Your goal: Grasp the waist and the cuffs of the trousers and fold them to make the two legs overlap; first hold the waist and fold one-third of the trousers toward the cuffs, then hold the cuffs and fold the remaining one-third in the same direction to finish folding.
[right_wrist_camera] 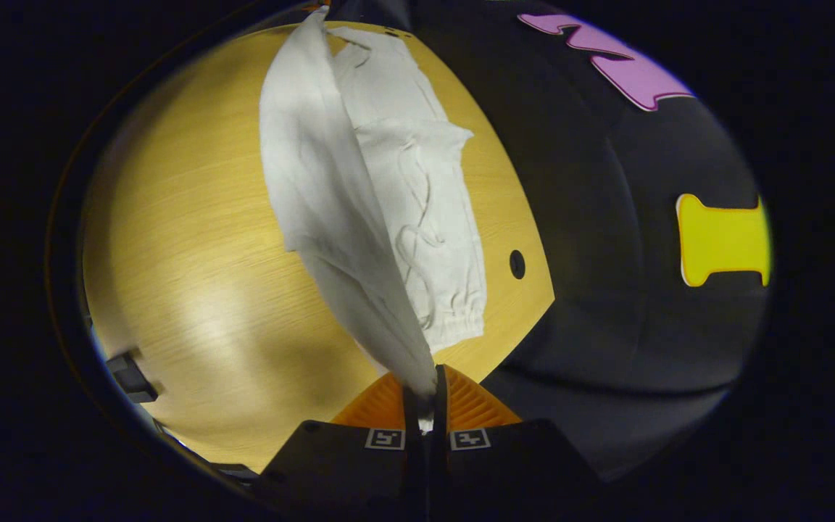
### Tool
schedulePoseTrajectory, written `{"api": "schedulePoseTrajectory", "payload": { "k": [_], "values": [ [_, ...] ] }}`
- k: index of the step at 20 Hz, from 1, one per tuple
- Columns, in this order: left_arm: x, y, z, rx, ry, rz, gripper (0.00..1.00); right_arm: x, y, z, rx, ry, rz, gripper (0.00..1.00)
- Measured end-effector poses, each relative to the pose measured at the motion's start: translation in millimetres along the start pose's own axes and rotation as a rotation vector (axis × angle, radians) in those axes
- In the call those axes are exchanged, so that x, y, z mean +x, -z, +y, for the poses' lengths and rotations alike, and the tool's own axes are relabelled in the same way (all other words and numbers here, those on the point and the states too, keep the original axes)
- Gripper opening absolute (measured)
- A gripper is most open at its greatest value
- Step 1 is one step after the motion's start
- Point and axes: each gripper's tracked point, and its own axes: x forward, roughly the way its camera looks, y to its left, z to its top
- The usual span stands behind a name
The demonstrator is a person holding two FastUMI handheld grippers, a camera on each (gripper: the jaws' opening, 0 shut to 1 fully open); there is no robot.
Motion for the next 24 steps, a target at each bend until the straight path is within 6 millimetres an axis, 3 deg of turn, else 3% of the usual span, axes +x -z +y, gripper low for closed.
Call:
{"api": "schedulePoseTrajectory", "payload": {
  "k": [2,6,12,15,18,19,20,21,22,23,24],
  "values": [
    [12.4,-14.2,16.5,-0.038,-0.030,-0.019,0.06,7.3,-12.8,-21.4,0.100,0.016,-0.019,0.08],
    [60.2,-55.2,49.6,-0.149,-0.087,-0.060,0.05,36.5,-36.2,-45.1,0.321,0.009,-0.028,0.07],
    [135.3,-93.8,53.9,-0.424,-0.114,-0.077,0.05,97.4,-66.9,-80.6,0.690,0.033,-0.031,0.07],
    [164.8,-104.5,45.0,-0.490,-0.111,-0.072,0.05,118.4,-74.5,-93.9,0.798,0.062,-0.022,0.07],
    [178.1,-109.1,25.6,-0.579,-0.078,-0.070,0.08,131.0,-69.8,-79.8,0.902,0.028,0.025,0.19],
    [177.7,-111.2,18.0,-0.604,-0.058,-0.068,0.21,130.5,-70.6,-72.4,0.949,-0.008,0.046,0.36],
    [175.5,-111.3,14.7,-0.616,-0.055,-0.063,0.33,128.6,-68.9,-63.3,0.995,-0.045,0.060,0.42],
    [173.0,-110.9,14.7,-0.632,-0.060,-0.065,0.46,126.9,-68.2,-58.6,1.032,-0.072,0.066,0.72],
    [168.3,-112.7,15.6,-0.651,-0.059,-0.075,0.62,122.3,-63.4,-57.1,1.051,-0.081,0.065,0.80],
    [160.6,-115.6,18.4,-0.679,-0.055,-0.093,0.79,112.0,-57.6,-62.1,1.062,-0.063,0.060,1.00],
    [151.2,-117.6,23.5,-0.707,-0.058,-0.115,0.96,104.7,-49.6,-69.3,1.071,-0.035,0.053,0.98]
  ]
}}
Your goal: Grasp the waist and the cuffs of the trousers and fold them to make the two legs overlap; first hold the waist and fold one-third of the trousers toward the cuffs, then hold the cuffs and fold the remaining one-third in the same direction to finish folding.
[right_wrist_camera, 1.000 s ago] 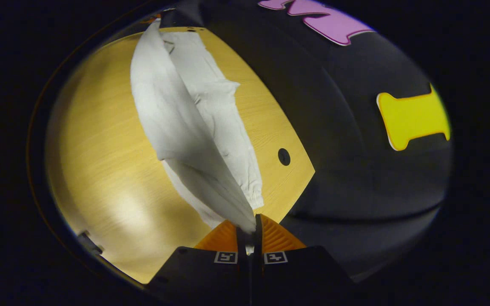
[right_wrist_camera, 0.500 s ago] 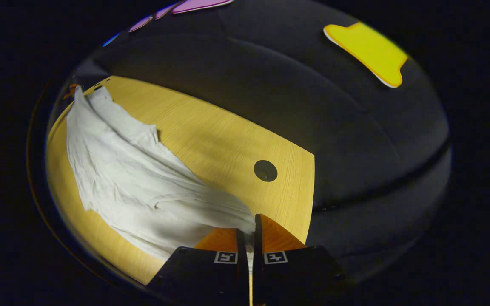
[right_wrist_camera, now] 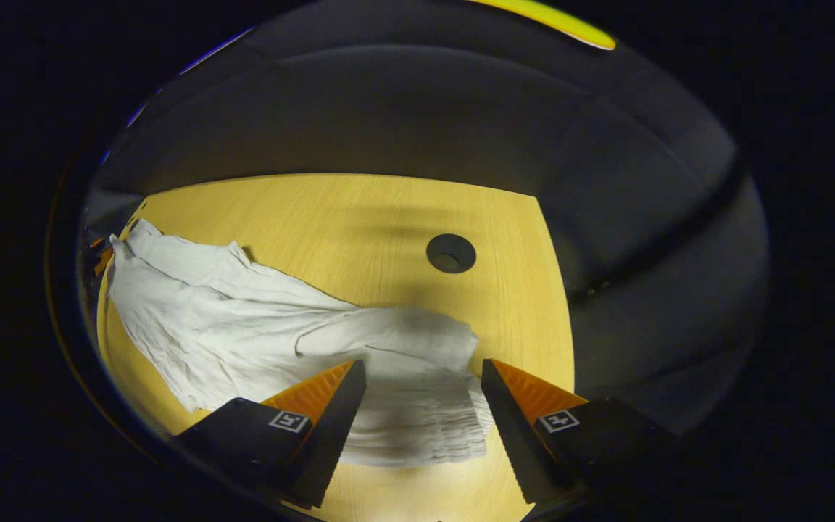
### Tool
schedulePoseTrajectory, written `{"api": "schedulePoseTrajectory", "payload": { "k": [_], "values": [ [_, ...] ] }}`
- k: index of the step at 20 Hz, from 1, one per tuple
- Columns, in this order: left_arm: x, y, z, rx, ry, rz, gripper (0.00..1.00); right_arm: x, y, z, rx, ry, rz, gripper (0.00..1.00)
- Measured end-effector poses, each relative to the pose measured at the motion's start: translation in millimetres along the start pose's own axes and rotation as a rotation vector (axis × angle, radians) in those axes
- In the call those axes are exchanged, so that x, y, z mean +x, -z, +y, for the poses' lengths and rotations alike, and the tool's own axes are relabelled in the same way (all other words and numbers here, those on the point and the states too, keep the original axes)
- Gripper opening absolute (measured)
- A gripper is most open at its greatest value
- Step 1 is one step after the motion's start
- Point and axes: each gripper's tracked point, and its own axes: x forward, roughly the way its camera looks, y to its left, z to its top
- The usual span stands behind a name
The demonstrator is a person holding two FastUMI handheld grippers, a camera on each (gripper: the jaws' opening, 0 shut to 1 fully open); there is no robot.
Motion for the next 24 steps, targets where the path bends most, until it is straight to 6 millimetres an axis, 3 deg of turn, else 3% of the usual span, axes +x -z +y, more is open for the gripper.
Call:
{"api": "schedulePoseTrajectory", "payload": {
  "k": [4,7,15,19,22,24],
  "values": [
    [-42.1,-27.0,15.3,-0.097,-0.010,-0.090,0.97,-41.0,-3.6,-20.9,0.124,0.016,-0.097,0.98],
    [-75.4,-44.1,15.9,-0.180,0.015,-0.164,0.96,-49.6,2.0,-22.1,0.306,0.011,-0.181,0.98],
    [-171.4,-56.2,16.6,-0.363,0.047,-0.236,0.97,-25.8,25.2,-15.7,0.548,0.083,-0.300,0.99],
    [-210.7,-56.7,11.8,-0.423,0.063,-0.269,0.98,-8.9,46.5,-22.5,0.705,0.162,-0.322,0.99],
    [-237.2,-54.2,3.5,-0.462,0.074,-0.267,0.97,8.3,63.1,-14.6,0.700,0.164,-0.277,0.99],
    [-242.7,-47.6,2.3,-0.449,0.071,-0.258,0.97,13.0,60.9,-10.9,0.661,0.171,-0.298,0.99]
  ]
}}
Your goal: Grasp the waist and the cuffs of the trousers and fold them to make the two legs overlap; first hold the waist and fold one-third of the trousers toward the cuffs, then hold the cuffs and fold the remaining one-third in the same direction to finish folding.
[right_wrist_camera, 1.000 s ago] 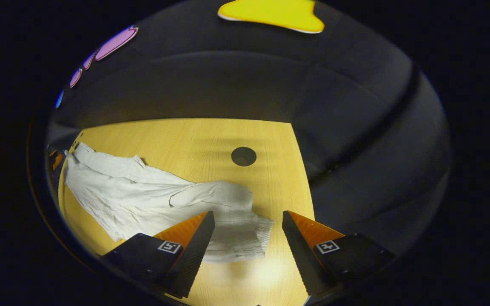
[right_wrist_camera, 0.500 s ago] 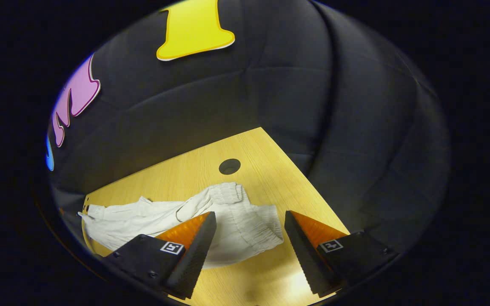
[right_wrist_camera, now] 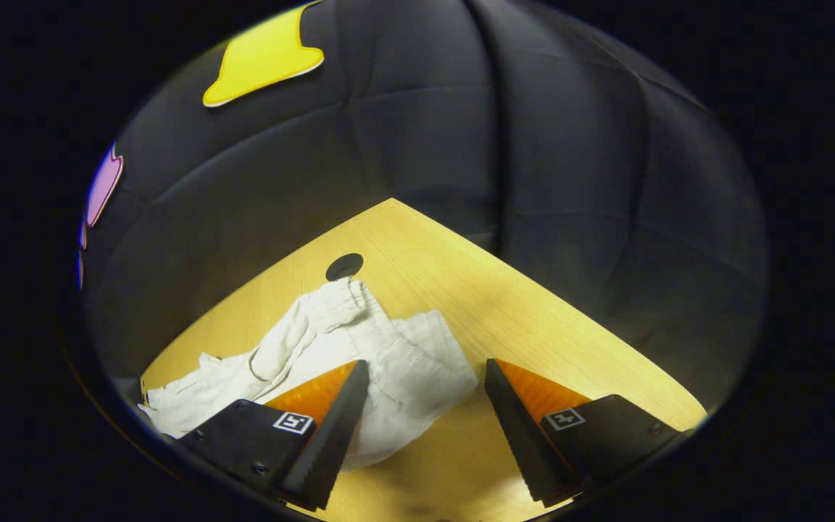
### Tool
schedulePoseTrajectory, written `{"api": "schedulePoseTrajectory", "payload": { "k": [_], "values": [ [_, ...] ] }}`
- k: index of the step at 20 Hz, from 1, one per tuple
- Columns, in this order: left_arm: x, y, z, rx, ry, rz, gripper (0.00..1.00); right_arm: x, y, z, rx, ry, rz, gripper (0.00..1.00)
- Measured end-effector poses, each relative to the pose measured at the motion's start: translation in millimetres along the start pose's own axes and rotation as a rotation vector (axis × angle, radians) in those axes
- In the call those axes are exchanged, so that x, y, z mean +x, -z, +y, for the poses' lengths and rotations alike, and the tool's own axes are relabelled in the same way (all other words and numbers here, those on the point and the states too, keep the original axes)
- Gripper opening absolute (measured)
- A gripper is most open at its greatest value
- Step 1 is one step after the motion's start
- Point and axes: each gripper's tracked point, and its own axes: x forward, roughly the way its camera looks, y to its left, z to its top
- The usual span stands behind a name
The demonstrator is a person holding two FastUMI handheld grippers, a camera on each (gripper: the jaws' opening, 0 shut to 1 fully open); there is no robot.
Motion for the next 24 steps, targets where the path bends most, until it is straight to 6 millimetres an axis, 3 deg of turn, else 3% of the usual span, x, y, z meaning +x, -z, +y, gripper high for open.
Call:
{"api": "schedulePoseTrajectory", "payload": {
  "k": [6,8,10,15,16,17,20,24],
  "values": [
    [-19.3,5.2,-17.0,0.021,-0.002,0.038,0.99,0.7,3.1,2.1,-0.125,0.044,-0.044,0.98],
    [-23.9,3.1,-25.5,0.035,0.003,0.039,0.99,6.6,6.8,12.3,-0.116,0.038,-0.031,0.87],
    [-31.2,0.8,-32.2,0.053,0.007,0.041,0.99,8.4,9.9,20.2,-0.106,0.025,-0.017,0.53],
    [-50.8,17.8,-55.4,0.009,0.058,0.103,0.99,3.0,18.0,36.7,-0.141,-0.074,0.044,0.20],
    [-53.4,20.1,-56.2,0.010,0.058,0.104,0.99,3.6,17.0,37.0,-0.154,-0.085,0.043,0.20],
    [-55.6,22.4,-57.3,0.008,0.062,0.108,0.99,-0.4,13.0,38.9,-0.171,-0.092,0.039,0.14],
    [-60.3,26.6,-55.4,-0.010,0.058,0.118,0.99,-23.1,-10.8,42.1,-0.205,-0.085,-0.008,0.14],
    [-71.6,20.0,-43.0,-0.039,0.039,0.105,0.99,-60.0,-60.7,65.2,-0.292,-0.087,-0.090,0.14]
  ]
}}
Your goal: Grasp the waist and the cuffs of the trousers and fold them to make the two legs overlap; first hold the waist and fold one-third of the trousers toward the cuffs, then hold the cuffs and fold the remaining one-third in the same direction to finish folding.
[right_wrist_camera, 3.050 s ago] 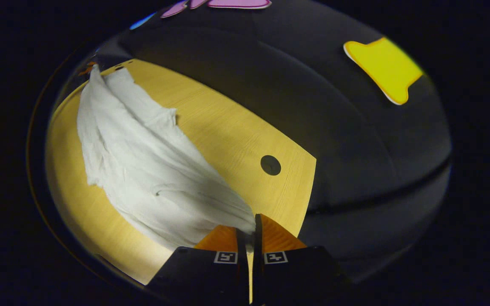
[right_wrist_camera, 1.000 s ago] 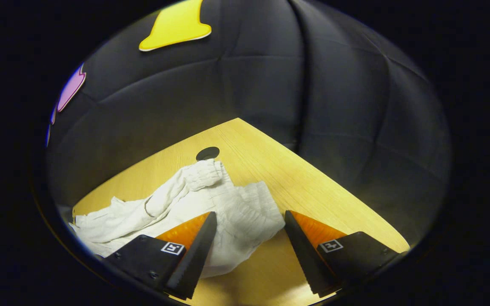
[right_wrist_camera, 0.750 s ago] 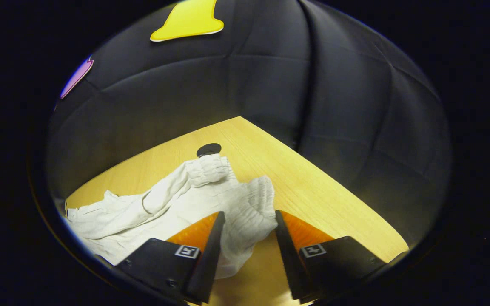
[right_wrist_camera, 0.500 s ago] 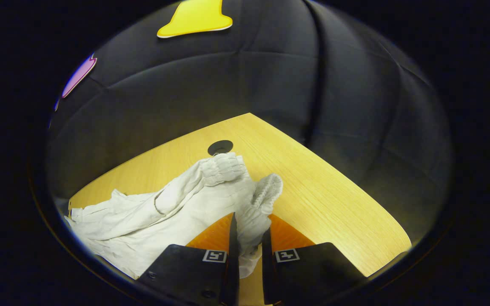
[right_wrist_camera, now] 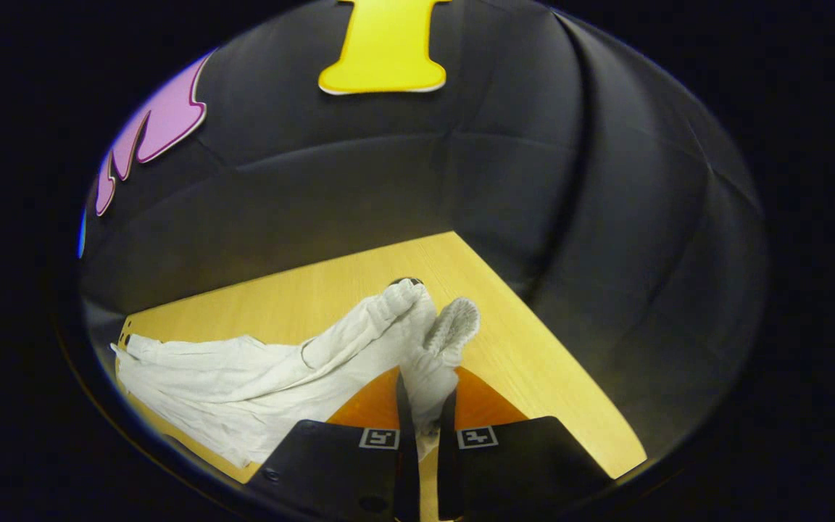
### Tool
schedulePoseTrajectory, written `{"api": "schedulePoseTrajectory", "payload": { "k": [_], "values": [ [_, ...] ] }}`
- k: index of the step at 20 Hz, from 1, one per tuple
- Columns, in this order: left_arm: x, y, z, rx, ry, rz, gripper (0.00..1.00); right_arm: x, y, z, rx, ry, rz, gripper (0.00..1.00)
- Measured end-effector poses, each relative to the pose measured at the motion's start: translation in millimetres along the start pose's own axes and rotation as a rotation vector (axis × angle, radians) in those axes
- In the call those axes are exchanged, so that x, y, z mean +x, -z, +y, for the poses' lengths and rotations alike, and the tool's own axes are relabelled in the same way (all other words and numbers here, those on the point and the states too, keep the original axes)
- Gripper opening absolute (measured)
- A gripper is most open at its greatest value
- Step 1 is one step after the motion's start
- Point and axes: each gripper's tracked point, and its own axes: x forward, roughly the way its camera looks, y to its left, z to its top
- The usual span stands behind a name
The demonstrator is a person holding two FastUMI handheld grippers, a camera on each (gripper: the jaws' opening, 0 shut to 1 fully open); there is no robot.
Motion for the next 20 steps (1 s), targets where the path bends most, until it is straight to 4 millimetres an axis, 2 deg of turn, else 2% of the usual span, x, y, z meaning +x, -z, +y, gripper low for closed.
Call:
{"api": "schedulePoseTrajectory", "payload": {
  "k": [2,5,10,13,20],
  "values": [
    [-8.0,-3.0,7.6,-0.017,-0.012,0.002,0.99,-12.3,-29.4,15.8,-0.034,-0.012,-0.035,0.14],
    [-17.6,-8.3,20.7,-0.022,-0.021,-0.003,0.99,-27.7,-71.9,51.0,-0.071,-0.041,-0.108,0.14],
    [-22.5,-7.0,49.2,-0.056,-0.026,-0.002,0.99,-57.3,-103.4,121.9,-0.104,-0.130,-0.204,0.13],
    [-23.2,-1.8,63.1,-0.081,-0.020,0.006,0.99,-69.9,-100.8,148.1,-0.088,-0.177,-0.214,0.13],
    [-23.2,24.4,89.8,-0.108,-0.037,0.048,0.99,-89.0,-59.3,258.5,-0.087,-0.366,-0.219,0.13]
  ]
}}
